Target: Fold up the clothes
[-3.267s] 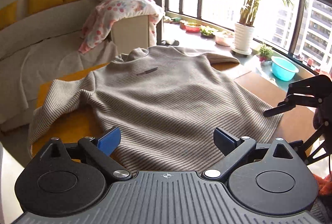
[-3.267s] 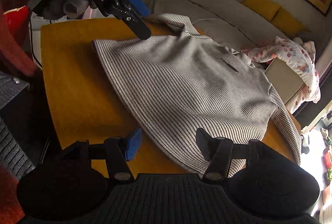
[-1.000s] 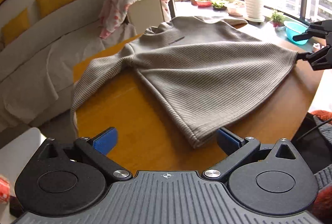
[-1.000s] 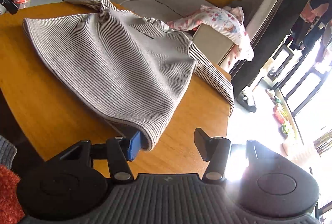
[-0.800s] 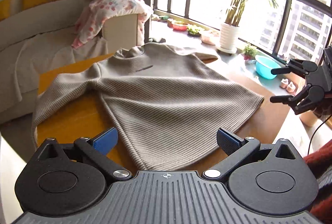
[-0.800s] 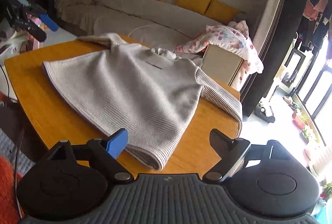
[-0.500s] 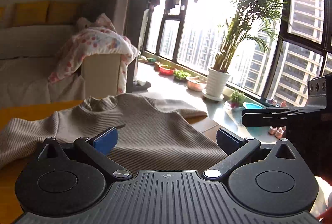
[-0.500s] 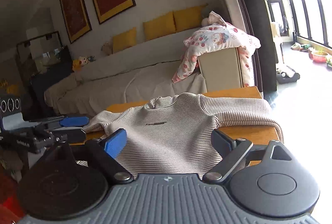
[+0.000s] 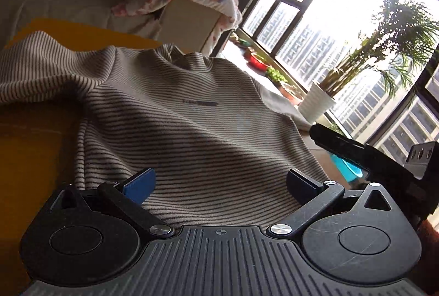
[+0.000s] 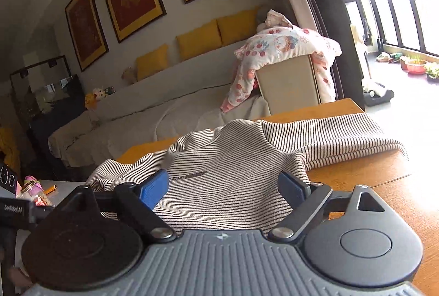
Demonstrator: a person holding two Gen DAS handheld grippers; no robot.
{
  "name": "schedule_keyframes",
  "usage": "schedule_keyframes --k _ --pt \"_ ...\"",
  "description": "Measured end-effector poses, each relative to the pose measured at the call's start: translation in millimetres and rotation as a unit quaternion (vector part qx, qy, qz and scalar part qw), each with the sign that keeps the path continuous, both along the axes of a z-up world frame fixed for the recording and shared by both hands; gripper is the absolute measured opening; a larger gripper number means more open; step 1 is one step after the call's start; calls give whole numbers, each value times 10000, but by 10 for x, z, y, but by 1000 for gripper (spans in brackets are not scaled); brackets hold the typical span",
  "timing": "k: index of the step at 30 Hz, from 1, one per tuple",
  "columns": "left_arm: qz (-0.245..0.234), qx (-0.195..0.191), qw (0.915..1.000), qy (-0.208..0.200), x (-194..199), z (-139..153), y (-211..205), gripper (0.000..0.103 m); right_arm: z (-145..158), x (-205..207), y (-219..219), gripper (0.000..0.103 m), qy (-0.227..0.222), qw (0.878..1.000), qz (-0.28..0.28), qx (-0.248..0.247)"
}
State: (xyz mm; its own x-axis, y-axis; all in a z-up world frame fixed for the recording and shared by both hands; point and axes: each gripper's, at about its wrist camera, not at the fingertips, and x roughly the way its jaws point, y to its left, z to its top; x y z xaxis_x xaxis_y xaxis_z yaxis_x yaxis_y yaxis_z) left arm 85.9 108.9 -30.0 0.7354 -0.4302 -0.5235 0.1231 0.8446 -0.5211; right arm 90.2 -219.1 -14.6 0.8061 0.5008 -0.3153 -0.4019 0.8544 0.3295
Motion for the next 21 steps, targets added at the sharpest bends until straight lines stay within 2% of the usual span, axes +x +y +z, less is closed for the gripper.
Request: schedule_keyframes --k 2,3,5,7,8,11,12,13,15,16,18,20,21 --pt "750 -647 9948 224 38 2 252 103 0 -21 -7 90 -63 10000 0 -4" --pt "1211 -1044 9866 339 55 -2 423 103 0 -7 5 91 -22 10000 7 -36" --pt "1987 -1831 9617 461 74 -17 737 103 -7 16 22 91 34 10000 15 -81" --pt "2891 -1930 9364 480 61 21 988 103 -8 15 22 91 29 10000 23 -79" --pt "3205 -1873 9275 446 64 30 1082 103 -10 18 16 91 29 10000 18 -62" --pt "3587 -2067 9081 628 165 -46 1331 100 -15 22 7 92 32 10000 8 -25" --pt "3618 -2165 9044 656 206 -78 1392 90 -17 17 7 92 28 10000 6 -20" --pt "3638 -2150 9037 687 257 -95 1432 84 -19 12 7 92 24 10000 4 -15" --pt "3682 -1918 9070 703 354 -105 1454 61 -26 16 1 93 27 10000 -2 -9" --pt "3699 -1740 9100 701 398 -106 1445 53 -28 19 0 93 29 10000 -9 -7" --pt "3689 -1291 9182 642 490 -90 1403 26 -35 18 -7 93 27 10000 -21 3" --pt "3608 -724 9290 403 540 15 1301 20 -40 22 -14 93 30 10000 -21 8" --pt "3448 -345 9380 98 539 131 1185 17 -41 25 -11 93 37 10000 -16 10"
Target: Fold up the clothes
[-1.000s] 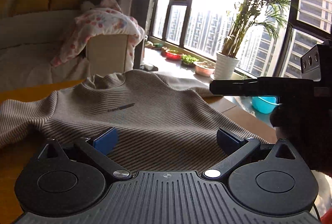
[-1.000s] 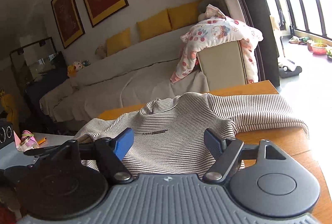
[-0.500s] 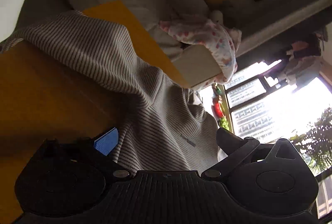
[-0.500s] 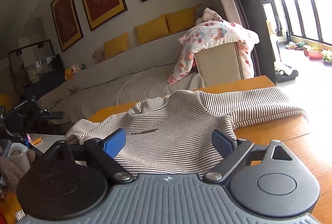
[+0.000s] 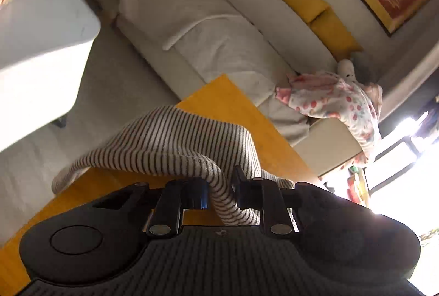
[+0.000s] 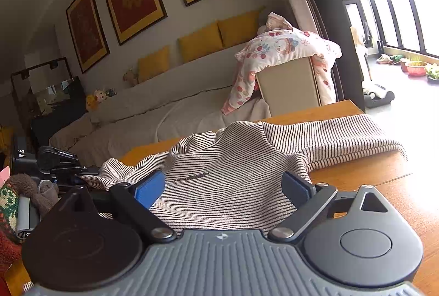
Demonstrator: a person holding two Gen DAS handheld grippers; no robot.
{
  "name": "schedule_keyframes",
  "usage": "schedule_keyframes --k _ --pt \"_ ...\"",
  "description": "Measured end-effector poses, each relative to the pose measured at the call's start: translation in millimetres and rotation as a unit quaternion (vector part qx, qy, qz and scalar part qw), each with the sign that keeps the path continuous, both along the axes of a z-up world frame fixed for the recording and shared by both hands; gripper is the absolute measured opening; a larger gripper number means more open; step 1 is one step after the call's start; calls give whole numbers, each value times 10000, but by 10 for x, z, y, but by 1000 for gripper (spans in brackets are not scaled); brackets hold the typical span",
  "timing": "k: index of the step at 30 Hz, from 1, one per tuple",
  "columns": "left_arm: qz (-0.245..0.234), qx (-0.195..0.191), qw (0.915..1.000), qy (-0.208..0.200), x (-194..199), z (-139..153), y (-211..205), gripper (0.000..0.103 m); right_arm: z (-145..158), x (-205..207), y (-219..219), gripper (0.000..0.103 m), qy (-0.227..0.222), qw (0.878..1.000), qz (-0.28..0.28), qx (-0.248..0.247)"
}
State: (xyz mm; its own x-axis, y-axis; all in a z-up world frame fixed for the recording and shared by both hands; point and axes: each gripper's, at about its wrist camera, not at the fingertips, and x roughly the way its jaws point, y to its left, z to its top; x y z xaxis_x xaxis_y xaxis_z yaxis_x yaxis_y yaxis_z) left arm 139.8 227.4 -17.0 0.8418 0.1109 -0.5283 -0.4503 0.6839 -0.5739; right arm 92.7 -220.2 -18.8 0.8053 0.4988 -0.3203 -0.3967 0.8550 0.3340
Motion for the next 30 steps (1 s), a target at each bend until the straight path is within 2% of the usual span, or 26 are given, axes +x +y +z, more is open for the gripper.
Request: schedule_keyframes --k 2,3,4,6,8,9,10,13,14,15,16,17,18,19,22,24,26,27,29,30 --pt "-351 929 9945 -327 -6 233 -236 15 -3 8 -1 93 23 10000 11 11" --pt "-597 1469 9858 -549 -55 356 -411 14 -6 12 0 93 33 10000 12 19" --pt "-930 1911 9744 -731 -71 432 -617 14 -7 15 -3 93 38 10000 9 30" --pt "-1589 2760 9418 -1079 -102 580 -1029 14 -13 13 -16 93 32 10000 -11 59" --pt "-2342 3105 9141 -1148 -96 565 -1385 15 -20 13 -41 93 37 9999 -50 116" --pt "-2787 3216 8980 -1116 -94 496 -1592 19 -22 17 -51 93 49 9999 -78 143" --pt "-3082 3263 8874 -1055 -104 422 -1733 23 -24 22 -62 93 61 9998 -107 170" --pt "-3680 3204 8696 -757 -85 151 -2014 40 -34 69 -89 94 181 9995 -129 234" --pt "-3765 3166 8681 -674 -82 91 -2053 53 -36 90 -96 94 231 9993 -128 252" --pt "-3844 3129 8666 -581 -88 45 -2077 61 -32 125 -93 95 309 9992 -116 217" --pt "-3918 3093 8651 -498 -95 2 -2098 63 6 158 -62 95 298 9995 -91 79" --pt "-3914 3060 8660 -559 -137 12 -2071 69 45 192 -30 95 282 9996 -65 -64" --pt "-3929 3000 8673 -580 -162 18 -2050 87 117 223 24 95 159 9994 -19 -297" --pt "-3978 2980 8661 -540 -192 17 -2044 91 221 248 114 94 8 9984 107 -558" --pt "-4013 2948 8659 -478 -343 29 -1972 93 538 321 389 90 -448 9887 497 -1339" --pt "-3929 2371 8861 -652 -420 80 -1771 98 646 343 572 88 -652 9795 754 -1752" --pt "-3587 1175 9234 -699 -357 77 -1413 98 690 363 716 88 -787 9737 816 -1976" --pt "-3325 540 9390 -692 -300 52 -1224 98 691 361 738 88 -782 9751 765 -1927" --pt "-2623 -584 9614 -598 -174 -27 -855 98 693 334 734 88 -734 9800 670 -1724" --pt "-2369 -828 9664 -555 -130 -59 -755 96 695 310 707 88 -693 9831 630 -1571"
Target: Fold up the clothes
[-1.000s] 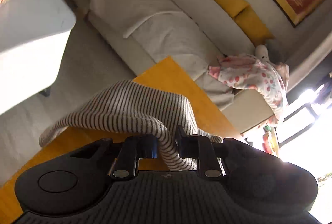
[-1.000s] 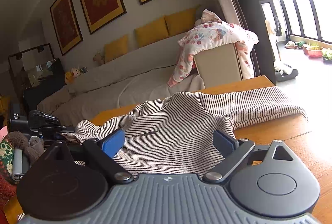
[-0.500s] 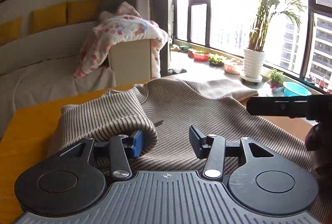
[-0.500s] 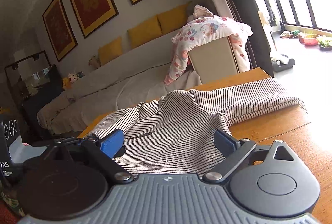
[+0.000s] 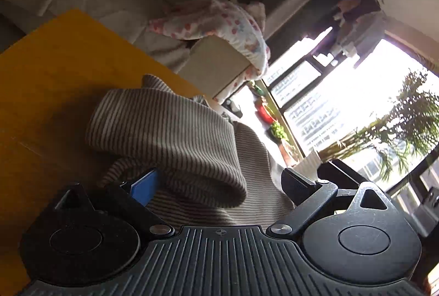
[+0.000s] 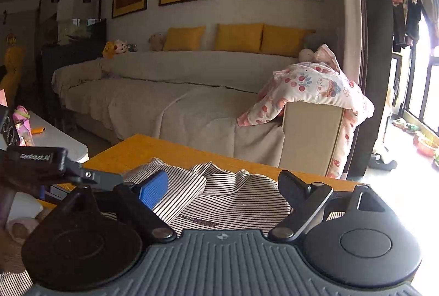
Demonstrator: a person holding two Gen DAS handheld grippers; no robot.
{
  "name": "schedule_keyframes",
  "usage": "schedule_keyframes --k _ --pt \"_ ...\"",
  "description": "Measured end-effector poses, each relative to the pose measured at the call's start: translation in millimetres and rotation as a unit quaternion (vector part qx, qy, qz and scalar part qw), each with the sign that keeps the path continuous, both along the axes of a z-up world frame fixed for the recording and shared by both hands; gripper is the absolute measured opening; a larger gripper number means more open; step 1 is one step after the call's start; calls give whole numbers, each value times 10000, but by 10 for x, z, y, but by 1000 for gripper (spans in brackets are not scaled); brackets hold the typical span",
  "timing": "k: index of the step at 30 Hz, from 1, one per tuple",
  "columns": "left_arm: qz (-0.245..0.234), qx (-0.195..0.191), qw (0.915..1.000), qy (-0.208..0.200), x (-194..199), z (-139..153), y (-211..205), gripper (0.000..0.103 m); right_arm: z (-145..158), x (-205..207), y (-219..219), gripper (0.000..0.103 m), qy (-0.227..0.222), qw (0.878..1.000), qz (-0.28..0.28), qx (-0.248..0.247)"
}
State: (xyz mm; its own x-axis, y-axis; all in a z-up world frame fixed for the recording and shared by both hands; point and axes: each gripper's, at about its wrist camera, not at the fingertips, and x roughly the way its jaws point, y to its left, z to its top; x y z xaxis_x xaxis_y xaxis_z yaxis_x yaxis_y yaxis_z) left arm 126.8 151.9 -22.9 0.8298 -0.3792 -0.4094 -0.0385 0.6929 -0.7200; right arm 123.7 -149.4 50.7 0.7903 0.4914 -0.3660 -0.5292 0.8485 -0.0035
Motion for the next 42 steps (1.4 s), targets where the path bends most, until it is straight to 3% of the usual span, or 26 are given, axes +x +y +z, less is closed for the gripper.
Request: schedule_keyframes --k 1,2,3,5,9,11,13,14,15,16,17,18,20,21,22,23,24,27,31,34,35,37,38,40,42 --pt "218 -139 9996 108 69 -10 89 94 -4 -46 -53 88 11 10000 -30 83" --pt "432 -259 9985 210 135 -17 173 83 -8 -93 -108 88 19 9998 -59 162" --pt "568 -62 9981 213 172 25 183 55 -15 -140 -179 88 2 9998 -112 177" --pt "836 332 9957 210 244 108 202 20 -25 -215 -336 88 -5 9994 -289 169" --pt "702 966 9916 -497 306 373 -41 13 -26 -278 -587 88 -19 9977 -659 174" --pt "171 1483 9841 -964 328 507 -390 13 6 -263 -684 88 -66 9962 -835 237" --pt "-594 1882 9716 -1305 347 547 -721 15 57 -248 -739 88 -132 9951 -932 301" --pt "-1032 2052 9634 -1382 319 523 -887 25 85 -246 -758 88 -170 9946 -975 320" --pt "-1468 2217 9530 -1455 292 499 -1052 43 114 -244 -777 88 -208 9940 -1018 339" --pt "-1886 2382 9404 -1527 261 474 -1213 52 125 -230 -781 88 -187 9941 -1014 348" --pt "-2070 2642 9280 -1619 183 444 -1308 66 135 -215 -783 88 -163 9941 -1009 356" --pt "-2243 2900 9145 -1709 103 413 -1400 73 145 -201 -786 88 -138 9942 -1003 363" --pt "-2335 3461 8887 -1894 -65 367 -1476 79 100 -125 -768 88 65 9943 -991 377" --pt "-2319 3682 8789 -1956 -140 354 -1470 85 69 -78 -772 82 177 9938 -1022 408" --pt "-2263 3822 8738 -1979 -190 343 -1438 87 19 10 -794 68 375 9919 -1124 467" --pt "-2205 3957 8688 -1997 -239 332 -1404 92 -31 100 -818 60 578 9893 -1230 526" --pt "-2122 4036 8683 -1953 -255 322 -1348 95 -98 212 -878 49 826 9843 -1417 653" --pt "-1791 4133 8776 -1639 -237 286 -1142 95 -367 508 -1124 47 1600 9629 -1819 1189" --pt "-1480 3988 8977 -1148 -121 243 -876 95 -650 649 -1050 47 1836 9628 -1704 1017" --pt "-1424 3952 9014 -1050 -84 237 -811 95 -801 774 -819 44 1888 9683 -1505 636" --pt "-1427 3983 8999 -1060 -96 236 -811 96 -781 781 -654 38 1695 9746 -1446 221" --pt "-1427 4130 8932 -1063 -125 226 -819 98 -635 796 -331 7 1201 9846 -1173 -492" --pt "-1418 4217 8894 -1049 -129 218 -828 98 -507 805 -179 7 912 9883 -952 -764" --pt "-1326 4449 8806 -955 -77 181 -835 98 -48 796 34 7 318 9949 -560 -780" --pt "-1211 4484 8820 -791 10 159 -796 98 449 759 227 7 -350 9967 -195 -709"
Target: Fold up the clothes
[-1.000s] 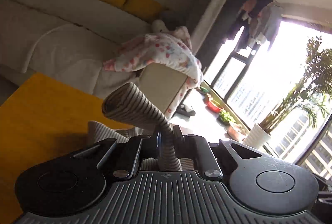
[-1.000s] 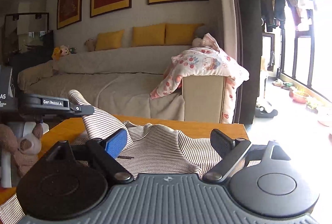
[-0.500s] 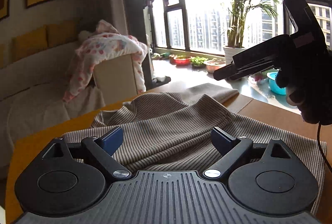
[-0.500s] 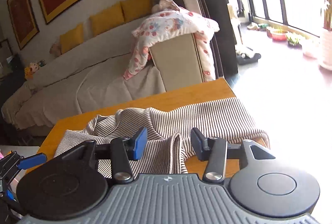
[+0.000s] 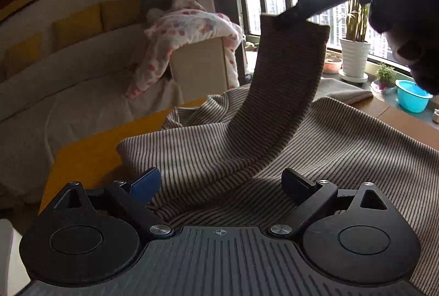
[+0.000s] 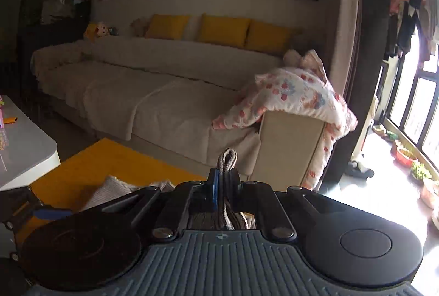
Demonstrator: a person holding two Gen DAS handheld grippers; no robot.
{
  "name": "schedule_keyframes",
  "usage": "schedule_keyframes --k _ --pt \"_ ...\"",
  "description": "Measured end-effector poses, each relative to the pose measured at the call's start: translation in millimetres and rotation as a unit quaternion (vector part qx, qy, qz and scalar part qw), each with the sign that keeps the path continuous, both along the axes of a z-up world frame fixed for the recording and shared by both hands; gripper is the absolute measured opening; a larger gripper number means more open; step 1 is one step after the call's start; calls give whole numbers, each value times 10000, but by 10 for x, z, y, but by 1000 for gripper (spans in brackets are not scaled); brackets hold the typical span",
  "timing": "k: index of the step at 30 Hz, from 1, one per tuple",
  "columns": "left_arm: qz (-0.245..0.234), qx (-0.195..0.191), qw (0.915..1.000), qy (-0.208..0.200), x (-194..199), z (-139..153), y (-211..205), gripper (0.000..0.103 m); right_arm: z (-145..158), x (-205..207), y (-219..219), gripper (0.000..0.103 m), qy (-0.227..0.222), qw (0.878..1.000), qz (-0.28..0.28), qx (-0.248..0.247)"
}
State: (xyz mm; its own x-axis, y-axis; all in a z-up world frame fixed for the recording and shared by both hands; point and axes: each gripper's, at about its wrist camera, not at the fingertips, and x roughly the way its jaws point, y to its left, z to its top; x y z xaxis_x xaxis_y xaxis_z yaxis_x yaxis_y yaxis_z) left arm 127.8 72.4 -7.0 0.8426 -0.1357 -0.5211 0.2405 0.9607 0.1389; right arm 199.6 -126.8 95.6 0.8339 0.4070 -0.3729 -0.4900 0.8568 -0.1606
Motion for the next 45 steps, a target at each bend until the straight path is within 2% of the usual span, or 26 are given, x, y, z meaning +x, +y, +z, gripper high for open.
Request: schedule_keyframes --k 2,4,7,9,11,13,16,18,20,22,24,26,28,30,32,35,38,39,42,44,45 --pt "257 52 9996 54 84 -13 63 98 446 -48 129 7 -508 9980 332 187" --pt "548 282 9981 11 163 -25 138 98 739 -73 204 7 -871 9940 552 354" --pt "980 808 9917 -179 188 -26 312 98 779 31 179 7 -935 9924 583 543" --pt "1295 910 9872 -204 161 -3 490 98 530 244 79 7 -523 9954 465 648" --pt "1409 811 9866 -104 127 8 654 99 109 455 -17 7 -2 9984 232 517" --pt "1376 710 9879 29 64 8 768 99 -352 644 -158 7 612 9971 26 443" --pt "1119 533 9921 177 -33 41 806 98 -958 815 -315 8 1225 9918 -293 203" --pt "844 71 9960 270 -80 132 826 98 -1215 886 -401 9 1416 9886 -505 -19" --pt "515 -619 9963 307 -113 255 847 99 -1300 894 -504 18 1499 9872 -548 37" --pt "140 -1423 9893 287 -105 350 833 102 -1320 872 -611 28 1600 9849 -634 161" --pt "-152 -2057 9782 246 -67 376 753 103 -1243 800 -724 32 1778 9800 -782 443" --pt "-260 -2430 9693 272 7 338 652 103 -1112 698 -973 33 2077 9664 -958 1172" --pt "-182 -2619 9644 303 147 231 477 103 -1011 579 -1301 33 2355 9441 -1209 1966" --pt "-28 -2683 9627 355 240 73 370 103 -945 440 -1716 33 2602 9108 -1540 2812" --pt "154 -2702 9618 422 294 -65 335 103 -1020 306 -2169 37 2805 8691 -2061 3514" --pt "400 -2830 9571 469 315 -179 368 103 -1260 173 -2676 38 3107 8150 -2630 4124" --pt "490 -2897 9549 419 307 -190 418 103 -1504 132 -2796 38 3374 7785 -2719 4541" --pt "502 -2884 9552 427 306 -195 414 103 -1555 122 -2782 38 3408 7715 -2694 4648" --pt "538 -2870 9553 462 299 -199 420 103 -1657 166 -2663 37 3402 7608 -2701 4822" --pt "551 -2922 9537 460 285 -190 449 103 -1683 218 -2599 36 3246 7642 -2714 4867" --pt "563 -2958 9525 454 280 -197 462 103 -1674 248 -2561 31 3140 7732 -2760 4768"
